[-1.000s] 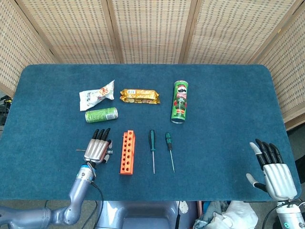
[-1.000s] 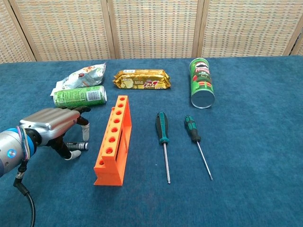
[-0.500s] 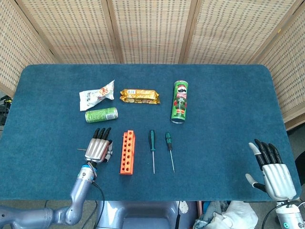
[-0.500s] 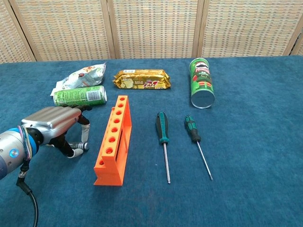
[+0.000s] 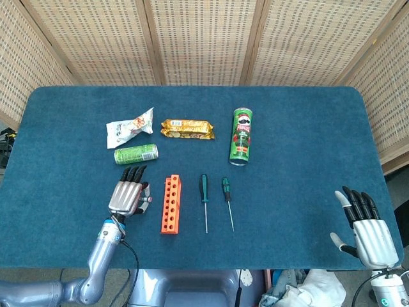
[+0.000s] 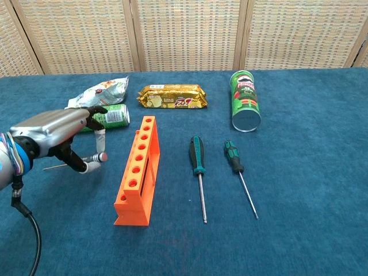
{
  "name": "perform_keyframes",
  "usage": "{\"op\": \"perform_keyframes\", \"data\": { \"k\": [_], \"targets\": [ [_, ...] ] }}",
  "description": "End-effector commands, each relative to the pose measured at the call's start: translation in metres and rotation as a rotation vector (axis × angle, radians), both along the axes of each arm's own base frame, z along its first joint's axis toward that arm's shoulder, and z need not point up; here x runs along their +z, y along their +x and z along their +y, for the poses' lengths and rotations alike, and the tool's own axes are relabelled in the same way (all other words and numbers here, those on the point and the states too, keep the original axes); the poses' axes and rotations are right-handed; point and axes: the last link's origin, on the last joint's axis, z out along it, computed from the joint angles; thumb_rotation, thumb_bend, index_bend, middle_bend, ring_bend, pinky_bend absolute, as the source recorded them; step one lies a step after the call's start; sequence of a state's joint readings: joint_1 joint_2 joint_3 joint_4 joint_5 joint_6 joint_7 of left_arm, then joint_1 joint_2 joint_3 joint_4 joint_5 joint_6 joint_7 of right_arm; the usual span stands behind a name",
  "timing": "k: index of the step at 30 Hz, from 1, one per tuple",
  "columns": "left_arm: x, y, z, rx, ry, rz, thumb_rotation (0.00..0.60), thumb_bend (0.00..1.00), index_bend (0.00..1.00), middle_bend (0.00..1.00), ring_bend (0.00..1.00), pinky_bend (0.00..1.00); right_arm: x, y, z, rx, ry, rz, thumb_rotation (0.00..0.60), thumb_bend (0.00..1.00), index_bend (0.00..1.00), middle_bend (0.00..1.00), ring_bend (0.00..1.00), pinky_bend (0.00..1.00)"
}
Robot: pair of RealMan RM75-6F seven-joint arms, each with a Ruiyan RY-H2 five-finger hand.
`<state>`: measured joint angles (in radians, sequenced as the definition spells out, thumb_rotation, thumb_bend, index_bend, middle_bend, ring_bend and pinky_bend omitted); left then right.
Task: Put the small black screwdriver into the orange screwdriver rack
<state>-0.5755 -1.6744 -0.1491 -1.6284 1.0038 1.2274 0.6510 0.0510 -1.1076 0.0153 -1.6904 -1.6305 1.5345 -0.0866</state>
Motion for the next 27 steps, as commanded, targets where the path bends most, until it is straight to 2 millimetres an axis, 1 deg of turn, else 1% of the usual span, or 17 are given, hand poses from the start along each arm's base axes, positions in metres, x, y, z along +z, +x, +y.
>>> {"op": "perform_keyframes", "data": {
  "k": [1,5,8,10,15,17,22,27],
  "targets": [
    [0.028,0.009,-0.002,-0.012,0.053,-0.108,0.6,0.36,0.65,0.05,0.0,0.0,-0.001,0.0,0.0,0.0,0.001,0.001,0.6,0.22,0.0,0.0,0.0,0.0],
    [0.059,0.021,-0.005,0.009,0.086,-0.333,0.6,0.37,0.66,0.07,0.0,0.0,-0.001,0.001,0.001,0.002,0.0,0.004,0.6,0.22,0.0,0.0,0.0,0.0],
    [0.073,0.025,-0.004,0.011,0.101,-0.423,0.6,0.37,0.67,0.07,0.0,0.0,-0.001,0.001,0.001,0.001,0.0,0.005,0.6,0.22,0.0,0.0,0.0,0.0],
    [0.087,0.03,-0.003,0.015,0.119,-0.526,0.6,0.37,0.67,0.08,0.0,0.0,-0.002,0.001,0.001,0.0,0.002,0.007,0.6,0.22,0.0,0.0,0.0,0.0],
    [0.104,0.036,-0.003,0.015,0.12,-0.629,0.6,0.38,0.67,0.09,0.0,0.0,-0.003,0.001,0.0,-0.001,0.007,0.011,0.6,0.22,0.0,0.0,0.0,0.0],
    [0.107,0.04,-0.003,0.012,0.119,-0.684,0.6,0.39,0.67,0.09,0.0,0.0,-0.004,0.001,0.0,0.0,0.009,0.013,0.6,0.22,0.0,0.0,0.0,0.0],
    [0.106,0.049,-0.007,0.044,0.047,-0.816,0.6,0.39,0.68,0.1,0.0,0.0,-0.005,0.002,0.0,0.0,0.01,0.014,0.6,0.22,0.0,0.0,0.0,0.0],
    [0.103,0.058,-0.005,0.03,0.002,-0.878,0.6,0.4,0.68,0.1,0.0,0.0,-0.005,0.001,0.0,0.0,0.012,0.014,0.6,0.22,0.0,0.0,0.0,0.0]
  ]
}}
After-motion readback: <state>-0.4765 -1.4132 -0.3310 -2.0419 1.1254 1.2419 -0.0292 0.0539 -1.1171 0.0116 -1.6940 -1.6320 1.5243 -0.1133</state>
